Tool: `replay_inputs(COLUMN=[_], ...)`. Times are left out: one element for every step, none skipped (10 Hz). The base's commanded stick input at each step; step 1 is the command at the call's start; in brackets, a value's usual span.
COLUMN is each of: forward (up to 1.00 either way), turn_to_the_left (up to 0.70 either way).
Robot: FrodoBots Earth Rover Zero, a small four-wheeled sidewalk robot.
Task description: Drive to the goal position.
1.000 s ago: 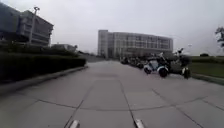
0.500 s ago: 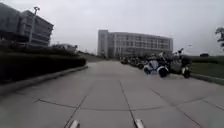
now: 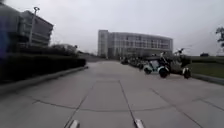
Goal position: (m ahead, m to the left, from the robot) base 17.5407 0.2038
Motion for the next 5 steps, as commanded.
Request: replay_inputs(forward=[1.0,1.0,1.0,1.0,1.0], turn_to_the_left=[0.0,0.0,0.0,0.0,0.0])
